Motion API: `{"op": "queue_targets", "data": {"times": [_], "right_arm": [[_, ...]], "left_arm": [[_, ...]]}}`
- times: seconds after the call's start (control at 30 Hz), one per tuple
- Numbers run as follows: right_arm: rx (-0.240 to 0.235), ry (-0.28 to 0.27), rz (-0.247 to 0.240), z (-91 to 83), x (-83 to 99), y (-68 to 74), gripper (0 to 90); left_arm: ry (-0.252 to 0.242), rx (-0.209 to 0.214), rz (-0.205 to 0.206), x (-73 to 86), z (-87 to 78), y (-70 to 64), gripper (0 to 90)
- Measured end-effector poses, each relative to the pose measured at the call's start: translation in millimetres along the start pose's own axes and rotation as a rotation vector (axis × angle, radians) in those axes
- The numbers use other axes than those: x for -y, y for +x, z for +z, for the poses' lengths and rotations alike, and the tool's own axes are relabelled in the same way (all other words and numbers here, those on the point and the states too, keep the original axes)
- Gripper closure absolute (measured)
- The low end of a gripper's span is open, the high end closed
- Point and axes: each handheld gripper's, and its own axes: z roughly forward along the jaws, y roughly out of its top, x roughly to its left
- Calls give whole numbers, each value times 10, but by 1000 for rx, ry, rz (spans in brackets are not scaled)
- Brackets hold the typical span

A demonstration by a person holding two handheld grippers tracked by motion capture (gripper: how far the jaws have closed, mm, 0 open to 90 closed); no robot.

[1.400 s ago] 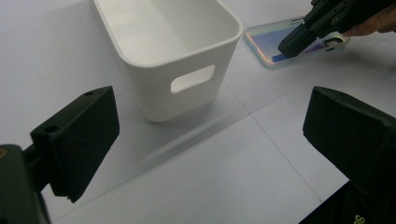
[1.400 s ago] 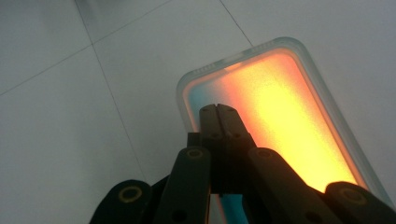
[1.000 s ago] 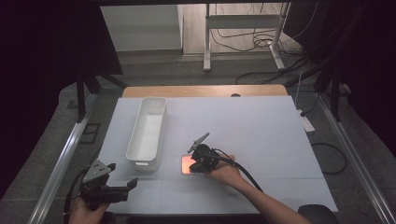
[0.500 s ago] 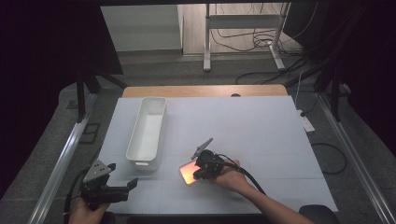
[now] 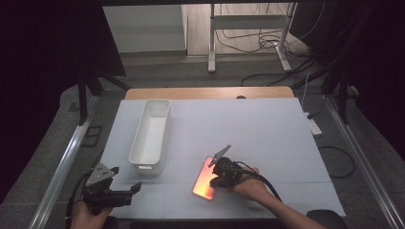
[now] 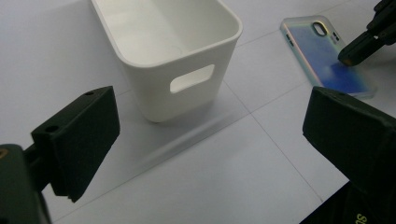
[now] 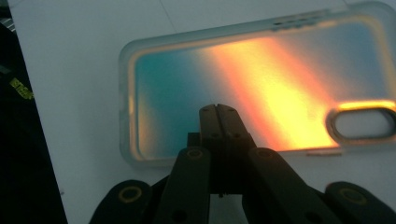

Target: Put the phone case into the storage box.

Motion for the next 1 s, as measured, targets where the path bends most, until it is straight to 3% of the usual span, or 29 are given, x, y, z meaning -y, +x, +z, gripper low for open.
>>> {"op": "queue_targets", "data": {"times": [0.3,0.73,0.9,1.0], "right_arm": [[56,4,38,-129,151,-174,895],[120,-4,91,-219,214,-421,895],[133,1,82,-222,212,-406,894],[123,-35,87,-287,209,-383,874]], "left_arm": [[1,-1,-1,-2,2,-3,48],[0,-1,-1,-1,2,0,48],[0,-1,0,-2,1,-1,48],[0,-1,0,-2,1,-3,48]]}}
